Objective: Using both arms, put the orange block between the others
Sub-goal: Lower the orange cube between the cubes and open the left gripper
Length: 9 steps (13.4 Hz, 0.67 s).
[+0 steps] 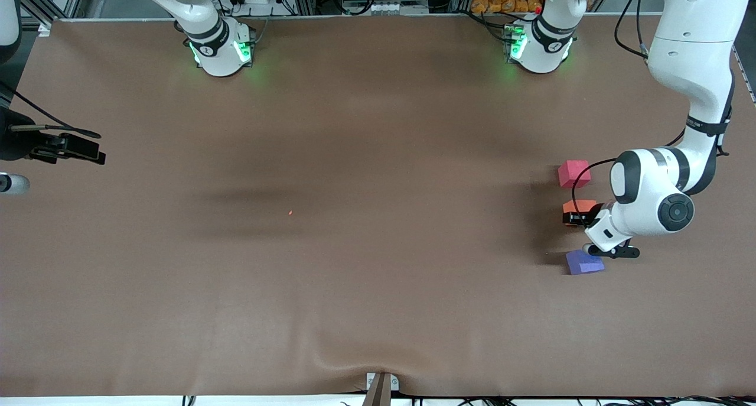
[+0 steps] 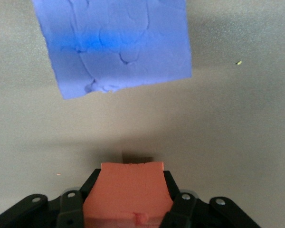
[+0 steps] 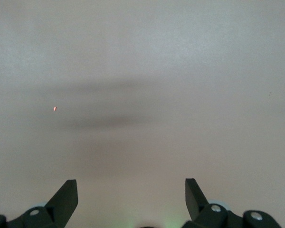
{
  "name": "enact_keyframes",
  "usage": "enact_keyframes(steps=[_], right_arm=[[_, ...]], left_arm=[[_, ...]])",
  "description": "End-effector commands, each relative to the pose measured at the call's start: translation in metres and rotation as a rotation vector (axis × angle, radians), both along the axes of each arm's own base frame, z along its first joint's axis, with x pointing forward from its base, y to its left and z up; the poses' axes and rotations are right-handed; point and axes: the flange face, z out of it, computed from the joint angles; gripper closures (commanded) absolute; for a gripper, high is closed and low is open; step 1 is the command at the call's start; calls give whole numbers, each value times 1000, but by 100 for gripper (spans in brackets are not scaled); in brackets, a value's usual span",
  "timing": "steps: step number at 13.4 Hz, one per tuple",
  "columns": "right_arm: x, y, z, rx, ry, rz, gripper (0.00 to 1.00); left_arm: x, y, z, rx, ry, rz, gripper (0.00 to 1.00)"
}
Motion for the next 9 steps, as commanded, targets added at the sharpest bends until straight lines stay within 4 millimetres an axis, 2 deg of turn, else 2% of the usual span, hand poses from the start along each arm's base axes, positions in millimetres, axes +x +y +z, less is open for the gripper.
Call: enact_keyframes(steps=[1, 2, 3, 5, 7, 9], right_arm=[[0, -4, 4, 13, -5, -7, 0], [0, -4, 3, 13, -3, -7, 0], [0, -5, 3, 14, -3, -7, 0], [0, -4, 4, 14, -5, -6, 0], [0, -4, 4, 13, -5, -5, 0], [-1, -5, 4, 14, -3, -5, 0]], left_arm=[[-1, 0, -4, -3, -3, -23, 95], [-1, 0, -4, -4, -3, -22, 53], [-1, -1, -4, -4, -3, -23, 1], [1, -6, 5, 0, -8, -12, 0], [4, -8, 23, 6, -17, 9, 0], [8, -9, 55, 7, -35, 8, 0]])
